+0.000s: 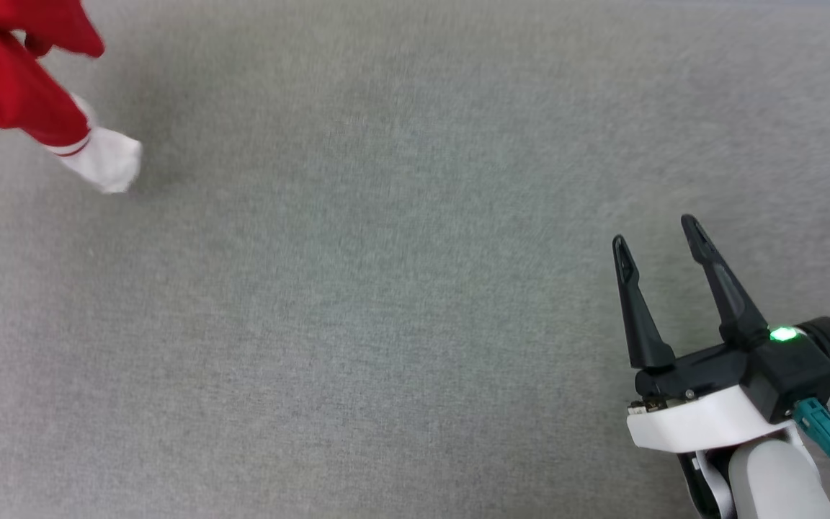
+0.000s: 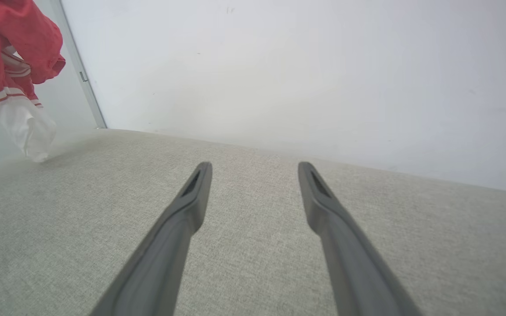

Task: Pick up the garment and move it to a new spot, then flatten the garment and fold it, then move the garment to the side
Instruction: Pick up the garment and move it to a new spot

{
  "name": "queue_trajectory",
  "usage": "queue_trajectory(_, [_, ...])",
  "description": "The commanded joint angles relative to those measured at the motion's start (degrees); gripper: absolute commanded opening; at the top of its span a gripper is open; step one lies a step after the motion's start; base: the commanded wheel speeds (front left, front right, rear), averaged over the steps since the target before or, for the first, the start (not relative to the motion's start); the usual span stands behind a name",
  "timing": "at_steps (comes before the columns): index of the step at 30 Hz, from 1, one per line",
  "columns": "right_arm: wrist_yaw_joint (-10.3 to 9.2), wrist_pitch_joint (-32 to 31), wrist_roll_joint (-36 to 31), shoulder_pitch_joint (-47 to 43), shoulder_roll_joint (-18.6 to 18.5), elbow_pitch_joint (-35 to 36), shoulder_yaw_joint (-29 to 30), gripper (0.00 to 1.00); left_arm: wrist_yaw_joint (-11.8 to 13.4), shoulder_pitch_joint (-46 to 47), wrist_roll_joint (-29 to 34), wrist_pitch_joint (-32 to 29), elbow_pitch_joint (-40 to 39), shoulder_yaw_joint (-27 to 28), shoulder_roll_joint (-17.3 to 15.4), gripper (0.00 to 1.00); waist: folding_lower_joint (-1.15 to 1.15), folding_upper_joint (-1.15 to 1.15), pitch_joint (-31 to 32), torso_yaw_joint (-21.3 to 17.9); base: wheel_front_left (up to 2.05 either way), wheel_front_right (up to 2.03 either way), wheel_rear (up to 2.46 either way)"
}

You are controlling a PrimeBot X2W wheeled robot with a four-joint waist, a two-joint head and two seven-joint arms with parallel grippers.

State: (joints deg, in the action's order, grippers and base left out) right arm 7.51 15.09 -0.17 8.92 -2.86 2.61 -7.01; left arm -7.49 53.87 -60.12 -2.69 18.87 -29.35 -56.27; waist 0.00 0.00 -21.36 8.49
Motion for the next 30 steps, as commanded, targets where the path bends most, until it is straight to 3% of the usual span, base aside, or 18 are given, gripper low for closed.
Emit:
queue_trajectory(1, [-0.04, 0.1, 0.0, -0.9, 0.0, -0.2, 0.0, 1.0, 0.1, 0.2, 0.1, 0.3, -0.2, -0.1, 0.3, 0.0, 0.0, 0.0, 4.2, -1.9, 0.0, 0.0, 0.0])
queue_trajectory(9, [-0.04, 0.1, 1.8, -2.9, 0.0, -1.2, 1.6, 1.0, 0.1, 1.3, 6.9, 7.6, -9.2, -4.5, 4.0, 0.0, 0.0, 0.0, 11.8, -6.6, 0.0, 0.0, 0.0])
queue_trajectory(20, [-0.04, 0.1, 1.6, -2.8, 0.0, -0.4, 1.7, 1.0, 1.6, -2.0, 17.6, 12.7, -15.0, -12.6, 10.6, 0.0, 0.0, 0.0, 12.8, -15.4, 0.0, 0.0, 0.0])
queue_trajectory(23, [-0.04, 0.1, 1.5, -2.8, 0.0, -0.1, 1.8, 1.0, 2.0, -2.9, 20.4, 13.3, -15.3, -15.9, 13.8, 0.0, 0.0, 0.0, 12.1, -17.8, 0.0, 0.0, 0.0])
queue_trajectory(30, [-0.04, 0.1, 2.0, -2.5, 0.0, 0.6, 2.6, 1.0, 2.6, -7.0, 25.2, 15.5, -11.1, -24.5, 25.4, 0.0, 0.0, 0.0, 10.5, -22.6, 0.0, 0.0, 0.0])
